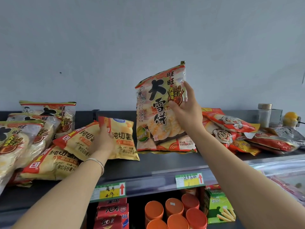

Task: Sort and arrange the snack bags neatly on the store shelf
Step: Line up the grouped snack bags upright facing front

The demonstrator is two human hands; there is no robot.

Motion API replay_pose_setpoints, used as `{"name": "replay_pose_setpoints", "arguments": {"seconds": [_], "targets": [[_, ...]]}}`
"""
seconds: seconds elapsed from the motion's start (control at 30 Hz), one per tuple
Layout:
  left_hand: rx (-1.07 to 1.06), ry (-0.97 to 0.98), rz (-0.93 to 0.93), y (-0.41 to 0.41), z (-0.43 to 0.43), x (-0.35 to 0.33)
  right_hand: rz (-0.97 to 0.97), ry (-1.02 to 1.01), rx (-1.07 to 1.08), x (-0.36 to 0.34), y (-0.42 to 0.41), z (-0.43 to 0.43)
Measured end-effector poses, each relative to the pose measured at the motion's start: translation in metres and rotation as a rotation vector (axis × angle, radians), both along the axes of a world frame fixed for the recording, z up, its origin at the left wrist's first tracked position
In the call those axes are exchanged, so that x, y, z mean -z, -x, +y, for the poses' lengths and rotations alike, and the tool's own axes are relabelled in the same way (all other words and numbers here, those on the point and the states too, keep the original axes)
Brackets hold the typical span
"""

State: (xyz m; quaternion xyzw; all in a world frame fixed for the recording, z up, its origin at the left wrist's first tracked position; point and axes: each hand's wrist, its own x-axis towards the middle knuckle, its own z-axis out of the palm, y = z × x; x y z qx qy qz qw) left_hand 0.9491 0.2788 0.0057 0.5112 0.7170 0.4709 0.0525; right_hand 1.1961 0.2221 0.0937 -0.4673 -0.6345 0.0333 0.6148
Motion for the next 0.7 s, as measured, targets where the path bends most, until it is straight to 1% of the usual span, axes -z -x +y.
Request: {"name": "replay_pose_setpoints", "arguments": {"seconds": [0.07, 0.13, 0.17, 0.23, 0.3, 0.33, 0.43, 0.5, 0.6, 0.7], "targets": [[0.121, 0.091, -0.01, -0.005, 0.005, 0.001, 0.019, 0.015, -0.045, 0.002, 0.001, -0.001], [0.152, 0.133, -0.038, -0.01, 0.006, 0.003, 0.041, 0.026, -0.087, 0.005, 0.004, -0.001], [0.146, 0.115, -0.044, -0.012, 0.003, 0.003, 0.054, 0.029, -0.109, 0.007, 0.005, 0.0], [0.145, -0.001, -0.056, -0.016, -0.008, 0.001, 0.082, 0.037, -0.147, 0.009, 0.008, 0.001], [0.226, -0.126, -0.149, -0.019, -0.022, -0.008, 0.115, 0.046, -0.187, 0.012, 0.012, 0.004], [0.285, -0.154, -0.219, -0.019, -0.029, -0.014, 0.139, 0.046, -0.219, 0.014, 0.015, 0.004], [0.427, -0.167, -0.375, -0.016, -0.05, -0.029, 0.239, 0.057, -0.331, 0.02, 0.034, 0.005], [0.469, -0.161, -0.44, -0.009, -0.062, -0.036, 0.301, 0.068, -0.418, 0.022, 0.052, 0.004], [0.452, -0.207, -0.479, 0.014, -0.077, -0.042, 0.326, 0.088, -0.477, 0.022, 0.084, 0.004], [0.407, -0.259, -0.461, 0.05, -0.085, -0.045, 0.343, 0.1, -0.508, 0.02, 0.118, 0.006]]}}
